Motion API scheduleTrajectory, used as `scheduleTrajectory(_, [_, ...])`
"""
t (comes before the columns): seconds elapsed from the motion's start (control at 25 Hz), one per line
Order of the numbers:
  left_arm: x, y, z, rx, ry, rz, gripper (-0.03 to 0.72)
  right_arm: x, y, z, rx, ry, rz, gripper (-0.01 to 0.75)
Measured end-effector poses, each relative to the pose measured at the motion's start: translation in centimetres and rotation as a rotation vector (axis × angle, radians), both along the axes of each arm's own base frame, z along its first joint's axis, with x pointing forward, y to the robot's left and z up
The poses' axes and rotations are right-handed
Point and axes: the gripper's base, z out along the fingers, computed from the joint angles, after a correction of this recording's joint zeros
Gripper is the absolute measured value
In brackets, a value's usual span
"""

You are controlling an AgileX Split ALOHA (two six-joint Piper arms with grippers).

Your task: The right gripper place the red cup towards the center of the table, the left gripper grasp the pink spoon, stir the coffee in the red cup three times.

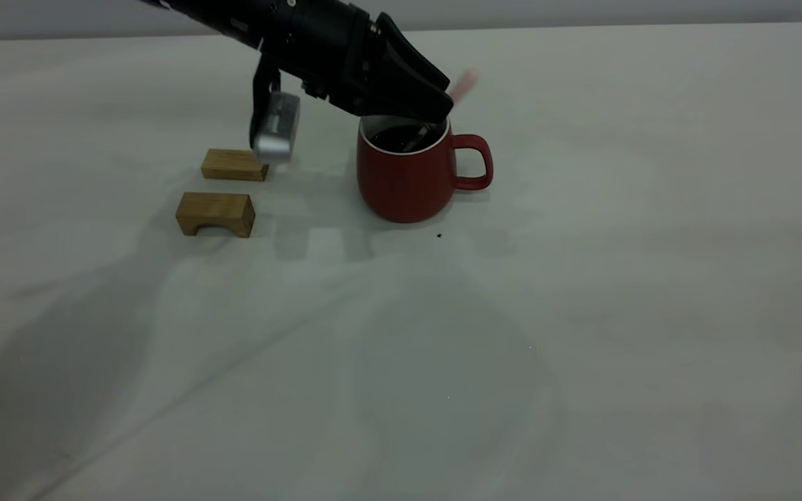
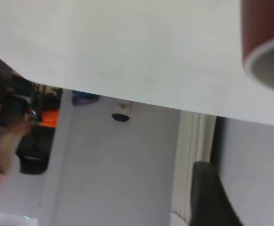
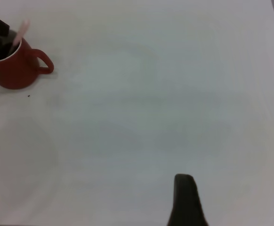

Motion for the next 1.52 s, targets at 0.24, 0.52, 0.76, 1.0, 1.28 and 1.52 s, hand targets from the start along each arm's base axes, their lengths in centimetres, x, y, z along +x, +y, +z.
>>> scheduleTrajectory(0.24, [0.2, 0.5, 5.6, 0.028, -0.269, -0.137, 0.492, 0.0, 0.0, 0.0, 0.000, 0.000, 0.000, 0.582])
scheduleTrajectory(0.52, [-1.7, 2.7, 12.2, 0.269, -0.634, -0.543, 0.492, 0.0, 0.0, 0.0, 0.000, 0.000, 0.000, 0.582])
scheduleTrajectory(0.76, [-3.8, 5.8, 17.7, 0.561, -0.775, -0.820, 0.492, 0.0, 0.0, 0.0, 0.000, 0.000, 0.000, 0.582])
scheduleTrajectory(1.0, [-7.6, 9.0, 26.4, 0.832, -0.961, -0.960, 0.492, 0.0, 0.0, 0.0, 0.000, 0.000, 0.000, 0.582])
scheduleTrajectory(1.28, [-13.7, 12.9, 35.4, 1.258, -1.201, -1.325, 0.492, 0.0, 0.0, 0.0, 0.000, 0.000, 0.000, 0.582])
scheduleTrajectory(1.52, [-20.4, 14.8, 37.3, 1.298, -1.338, -1.542, 0.492, 0.0, 0.0, 0.0, 0.000, 0.000, 0.000, 0.582])
